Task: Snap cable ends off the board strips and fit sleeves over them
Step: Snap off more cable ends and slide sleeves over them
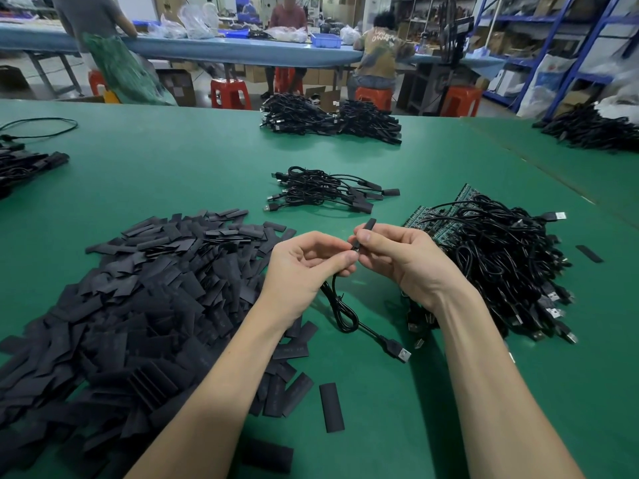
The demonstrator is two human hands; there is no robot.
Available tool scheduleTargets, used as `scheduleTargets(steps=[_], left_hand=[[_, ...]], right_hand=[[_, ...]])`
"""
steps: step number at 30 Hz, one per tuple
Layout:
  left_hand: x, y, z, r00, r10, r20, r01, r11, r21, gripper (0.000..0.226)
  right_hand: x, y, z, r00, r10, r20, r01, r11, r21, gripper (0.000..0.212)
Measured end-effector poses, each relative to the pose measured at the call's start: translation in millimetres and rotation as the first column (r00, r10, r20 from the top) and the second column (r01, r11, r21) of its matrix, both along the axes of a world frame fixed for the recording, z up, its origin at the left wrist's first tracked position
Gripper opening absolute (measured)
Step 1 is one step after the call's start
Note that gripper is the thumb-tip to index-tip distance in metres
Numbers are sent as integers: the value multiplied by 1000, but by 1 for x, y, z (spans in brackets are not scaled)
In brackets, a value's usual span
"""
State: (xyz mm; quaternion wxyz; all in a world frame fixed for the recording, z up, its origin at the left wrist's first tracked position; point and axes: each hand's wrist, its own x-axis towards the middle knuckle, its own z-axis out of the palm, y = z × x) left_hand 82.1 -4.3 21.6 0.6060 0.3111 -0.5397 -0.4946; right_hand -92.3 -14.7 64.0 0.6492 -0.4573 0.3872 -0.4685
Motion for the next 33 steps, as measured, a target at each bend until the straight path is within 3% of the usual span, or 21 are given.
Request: scheduleTargets(steps=[15,22,33], left_hand=[[0,1,-2,997,35,-65,-31,998,50,12],[3,1,-2,994,55,-92,-44,992,120,19],[4,0,-5,992,88,-85,-74,985,156,15]], right_hand=[[7,-3,-7,996,-3,-88,-2,998,-55,20],[19,-4,-12,989,-145,-19,139,969,-203,30],[25,-3,-15,979,-193,61,200,964,-172,24]])
